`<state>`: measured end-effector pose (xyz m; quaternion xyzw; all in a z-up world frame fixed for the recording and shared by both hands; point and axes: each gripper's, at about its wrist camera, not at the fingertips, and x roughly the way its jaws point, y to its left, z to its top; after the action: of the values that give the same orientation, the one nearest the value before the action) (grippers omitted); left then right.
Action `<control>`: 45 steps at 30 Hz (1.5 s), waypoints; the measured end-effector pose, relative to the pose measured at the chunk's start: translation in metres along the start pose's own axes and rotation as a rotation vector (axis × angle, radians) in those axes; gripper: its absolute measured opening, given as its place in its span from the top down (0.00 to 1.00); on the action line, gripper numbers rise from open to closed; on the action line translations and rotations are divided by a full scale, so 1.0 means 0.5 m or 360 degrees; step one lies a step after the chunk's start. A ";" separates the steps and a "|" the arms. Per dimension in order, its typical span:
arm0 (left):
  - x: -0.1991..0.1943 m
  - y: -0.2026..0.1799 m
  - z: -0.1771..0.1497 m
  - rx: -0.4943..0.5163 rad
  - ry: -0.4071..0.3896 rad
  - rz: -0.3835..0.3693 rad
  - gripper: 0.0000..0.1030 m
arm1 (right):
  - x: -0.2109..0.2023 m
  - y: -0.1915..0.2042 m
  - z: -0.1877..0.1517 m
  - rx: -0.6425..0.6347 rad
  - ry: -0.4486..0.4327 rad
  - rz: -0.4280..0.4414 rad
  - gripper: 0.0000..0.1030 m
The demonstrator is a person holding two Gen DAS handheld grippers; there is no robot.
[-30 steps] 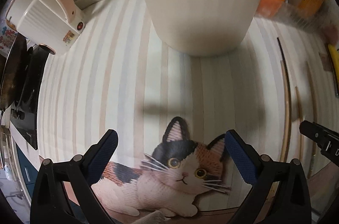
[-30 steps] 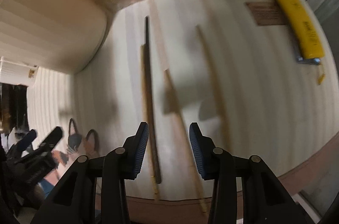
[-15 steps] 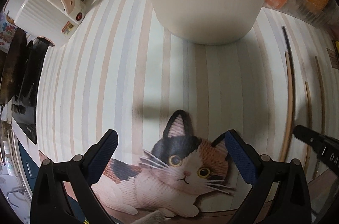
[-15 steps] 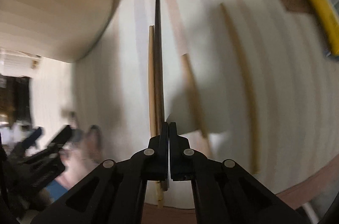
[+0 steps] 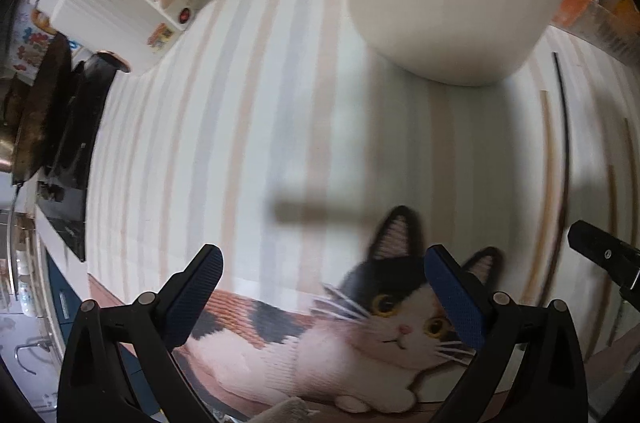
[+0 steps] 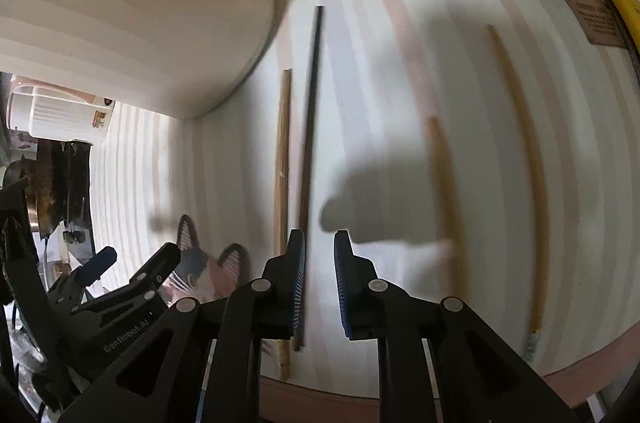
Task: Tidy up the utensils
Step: 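Grasp a dark chopstick with the right tool while the left grasps a light wooden one, then lift both held chopsticks upright and carry them above the beige holder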
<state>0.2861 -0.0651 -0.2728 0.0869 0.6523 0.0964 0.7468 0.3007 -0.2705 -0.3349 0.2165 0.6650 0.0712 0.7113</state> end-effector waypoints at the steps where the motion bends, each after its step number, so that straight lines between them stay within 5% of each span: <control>1: 0.000 0.005 0.001 -0.0001 -0.0010 0.0030 0.00 | 0.010 0.014 0.002 -0.0025 0.0003 -0.0039 0.84; 4: -0.005 0.012 0.002 0.0001 -0.0047 0.0109 0.00 | 0.028 0.036 0.002 -0.0092 0.0002 -0.0200 0.90; 8: -0.011 -0.001 0.000 0.0026 -0.0059 0.0064 0.00 | 0.028 0.046 -0.001 -0.0119 0.0015 -0.0383 0.95; 16: -0.030 -0.119 -0.003 0.0186 -0.0022 -0.0302 0.03 | -0.009 -0.055 -0.030 0.0031 0.0086 -0.0404 0.95; 19: -0.028 -0.175 -0.004 0.0278 0.0007 -0.0415 0.20 | -0.020 -0.090 -0.034 0.0087 0.0084 -0.0321 0.95; 22: -0.019 -0.219 -0.005 0.0379 0.0001 -0.0399 0.41 | -0.026 -0.112 -0.033 0.0148 0.0070 -0.0253 0.95; 24: -0.029 -0.227 -0.003 0.0399 -0.0059 -0.0408 0.59 | -0.027 -0.116 -0.030 0.0165 0.0062 -0.0245 0.95; 26: -0.032 -0.228 -0.002 0.0401 -0.0057 -0.0426 0.94 | -0.030 -0.117 -0.028 0.0154 0.0059 -0.0265 0.95; 32: -0.014 -0.148 -0.015 0.0270 -0.0039 -0.0353 0.96 | -0.016 -0.076 -0.020 0.0071 0.0068 -0.0375 0.95; 40: 0.036 0.052 -0.062 -0.0127 0.0133 -0.0309 0.96 | 0.019 0.002 -0.033 -0.0171 0.0185 -0.0414 0.95; 45: 0.045 0.084 -0.056 -0.0182 0.0160 -0.0331 0.94 | 0.036 0.049 -0.020 -0.0260 0.0190 -0.0532 0.93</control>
<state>0.2600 -0.0186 -0.2873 -0.0289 0.6879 0.0597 0.7228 0.2976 -0.2394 -0.3419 0.0400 0.7246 0.0187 0.6877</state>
